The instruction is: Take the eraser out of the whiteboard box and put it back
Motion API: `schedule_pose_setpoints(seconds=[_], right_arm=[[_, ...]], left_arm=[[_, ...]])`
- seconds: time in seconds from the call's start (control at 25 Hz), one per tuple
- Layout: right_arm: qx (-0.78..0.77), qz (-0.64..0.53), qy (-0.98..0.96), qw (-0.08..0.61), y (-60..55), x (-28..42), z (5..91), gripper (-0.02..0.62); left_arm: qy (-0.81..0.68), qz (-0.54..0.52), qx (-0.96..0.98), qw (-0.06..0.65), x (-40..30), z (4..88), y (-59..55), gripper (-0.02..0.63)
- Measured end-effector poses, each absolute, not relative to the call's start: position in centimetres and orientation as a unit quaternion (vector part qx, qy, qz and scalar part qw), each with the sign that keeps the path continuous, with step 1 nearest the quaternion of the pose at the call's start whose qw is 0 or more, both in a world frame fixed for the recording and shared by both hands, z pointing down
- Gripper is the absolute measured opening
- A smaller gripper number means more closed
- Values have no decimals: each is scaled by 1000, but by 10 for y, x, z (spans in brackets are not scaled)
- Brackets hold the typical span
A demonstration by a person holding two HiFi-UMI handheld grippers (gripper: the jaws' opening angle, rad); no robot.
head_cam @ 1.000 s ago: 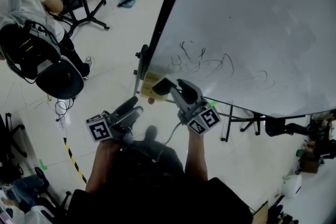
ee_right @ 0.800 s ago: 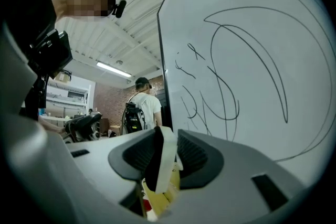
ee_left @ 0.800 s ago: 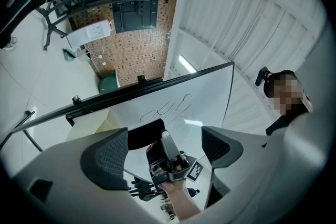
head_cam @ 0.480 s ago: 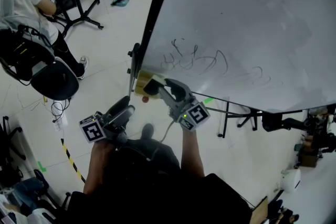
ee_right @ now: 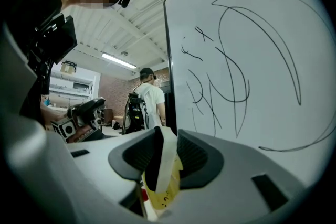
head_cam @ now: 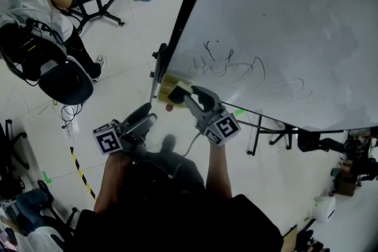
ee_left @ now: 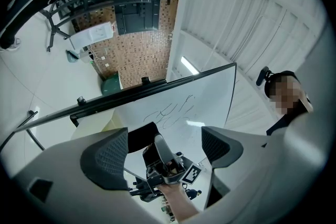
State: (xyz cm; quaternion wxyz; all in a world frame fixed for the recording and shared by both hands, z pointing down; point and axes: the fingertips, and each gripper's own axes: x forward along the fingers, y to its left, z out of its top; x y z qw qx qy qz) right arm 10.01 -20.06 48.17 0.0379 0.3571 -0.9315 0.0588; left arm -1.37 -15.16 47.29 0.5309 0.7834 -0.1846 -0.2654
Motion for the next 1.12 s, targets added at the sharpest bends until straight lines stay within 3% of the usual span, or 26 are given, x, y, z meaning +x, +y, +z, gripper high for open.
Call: schedule_pose_setpoints(seconds=[1.12], right_arm=[[338, 56, -936, 77, -204, 87, 513, 158]], left_arm=[[-207, -267, 774, 535, -17, 482, -148, 428]])
